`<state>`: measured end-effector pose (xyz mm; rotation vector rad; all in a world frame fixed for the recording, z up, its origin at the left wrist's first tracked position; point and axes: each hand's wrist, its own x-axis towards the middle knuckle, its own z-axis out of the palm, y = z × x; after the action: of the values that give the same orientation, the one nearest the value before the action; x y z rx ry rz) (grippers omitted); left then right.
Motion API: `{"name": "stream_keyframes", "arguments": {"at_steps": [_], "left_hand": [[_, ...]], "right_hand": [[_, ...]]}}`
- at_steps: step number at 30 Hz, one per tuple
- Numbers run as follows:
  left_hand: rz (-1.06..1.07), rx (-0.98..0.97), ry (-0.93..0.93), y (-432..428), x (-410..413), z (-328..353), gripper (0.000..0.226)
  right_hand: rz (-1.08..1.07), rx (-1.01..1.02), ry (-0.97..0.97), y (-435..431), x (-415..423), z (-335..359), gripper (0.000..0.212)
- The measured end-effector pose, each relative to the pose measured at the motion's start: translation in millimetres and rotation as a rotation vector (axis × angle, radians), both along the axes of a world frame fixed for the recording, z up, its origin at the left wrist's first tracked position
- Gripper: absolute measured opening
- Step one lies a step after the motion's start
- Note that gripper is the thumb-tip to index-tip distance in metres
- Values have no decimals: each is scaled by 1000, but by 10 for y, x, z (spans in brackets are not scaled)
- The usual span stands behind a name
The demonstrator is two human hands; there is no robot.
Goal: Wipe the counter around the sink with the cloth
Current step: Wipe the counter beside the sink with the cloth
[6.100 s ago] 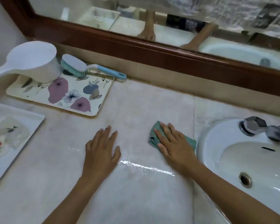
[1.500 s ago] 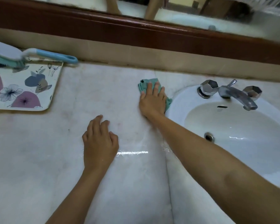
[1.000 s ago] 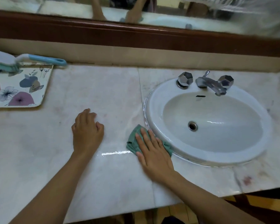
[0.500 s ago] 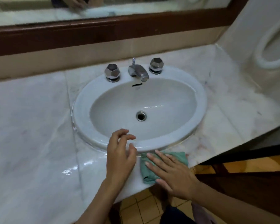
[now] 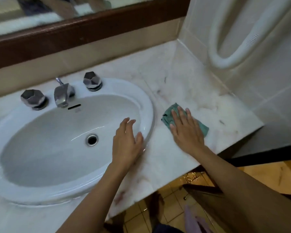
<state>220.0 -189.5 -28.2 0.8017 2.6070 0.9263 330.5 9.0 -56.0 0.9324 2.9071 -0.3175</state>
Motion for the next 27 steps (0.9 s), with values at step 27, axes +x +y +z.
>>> {"name": "stream_keyframes", "arguments": {"at_steps": [27], "left_hand": [[7,-25,-71,147,-38,4,37]], "right_hand": [[-352,23,-37,593,409,44,60]]}}
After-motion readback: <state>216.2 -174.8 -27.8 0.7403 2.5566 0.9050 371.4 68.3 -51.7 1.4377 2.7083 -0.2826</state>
